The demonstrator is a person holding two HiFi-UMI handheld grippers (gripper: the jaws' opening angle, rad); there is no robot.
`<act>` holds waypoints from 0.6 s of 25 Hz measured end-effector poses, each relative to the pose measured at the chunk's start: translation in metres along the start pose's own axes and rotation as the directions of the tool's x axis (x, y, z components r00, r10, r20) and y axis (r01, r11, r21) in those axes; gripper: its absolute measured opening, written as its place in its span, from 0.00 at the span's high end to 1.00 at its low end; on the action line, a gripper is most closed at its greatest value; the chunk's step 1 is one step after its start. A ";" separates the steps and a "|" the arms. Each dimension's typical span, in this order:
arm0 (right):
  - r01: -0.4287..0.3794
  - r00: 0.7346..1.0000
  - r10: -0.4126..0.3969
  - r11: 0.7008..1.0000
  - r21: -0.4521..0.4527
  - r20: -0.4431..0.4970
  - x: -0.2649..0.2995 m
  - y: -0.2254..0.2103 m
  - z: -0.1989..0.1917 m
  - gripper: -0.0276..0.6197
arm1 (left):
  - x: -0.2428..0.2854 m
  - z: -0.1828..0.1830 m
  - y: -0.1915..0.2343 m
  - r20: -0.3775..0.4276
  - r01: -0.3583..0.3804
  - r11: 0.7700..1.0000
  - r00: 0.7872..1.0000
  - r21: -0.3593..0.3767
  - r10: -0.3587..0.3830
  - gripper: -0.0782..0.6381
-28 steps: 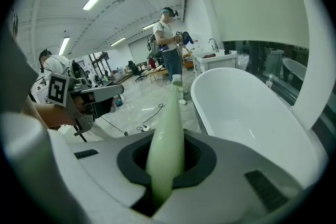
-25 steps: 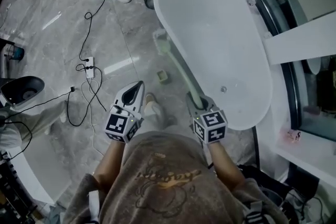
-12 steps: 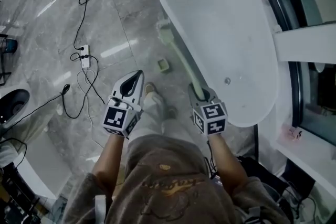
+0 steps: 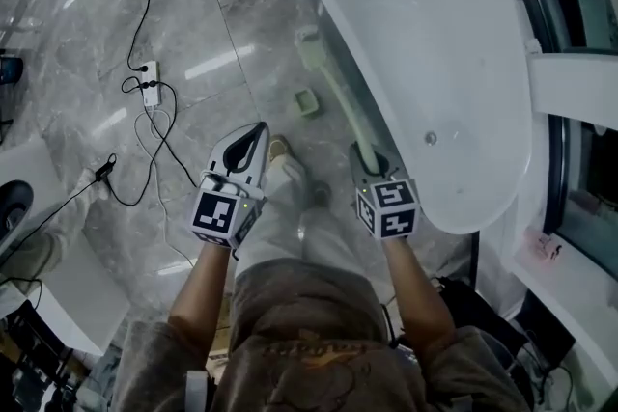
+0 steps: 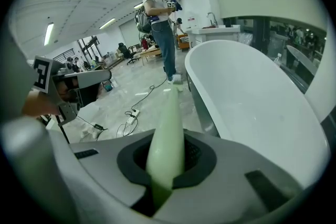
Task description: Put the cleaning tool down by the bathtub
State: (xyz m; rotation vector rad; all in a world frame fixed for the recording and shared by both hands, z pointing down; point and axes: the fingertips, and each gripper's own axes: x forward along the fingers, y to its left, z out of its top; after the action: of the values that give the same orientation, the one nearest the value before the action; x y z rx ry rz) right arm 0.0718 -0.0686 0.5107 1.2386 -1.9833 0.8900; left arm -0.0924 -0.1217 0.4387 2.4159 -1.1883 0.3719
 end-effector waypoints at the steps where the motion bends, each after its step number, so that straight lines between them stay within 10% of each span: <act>1: 0.002 1.000 -0.002 1.000 0.004 -0.005 0.008 -0.001 -0.002 0.91 | 0.003 -0.006 0.005 -0.007 -0.001 1.000 1.000 -0.003 0.000 0.89; 15: 0.005 0.998 -0.004 1.000 0.020 -0.070 0.088 -0.008 -0.048 0.91 | 0.049 -0.072 0.028 -0.061 0.047 0.999 0.997 0.012 -0.046 0.89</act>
State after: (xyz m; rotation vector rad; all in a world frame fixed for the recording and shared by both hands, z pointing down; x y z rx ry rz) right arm 0.0549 -0.0764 0.6095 1.2063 -1.9206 0.9404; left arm -0.0892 -0.1356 0.5291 2.4212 -1.1053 0.4378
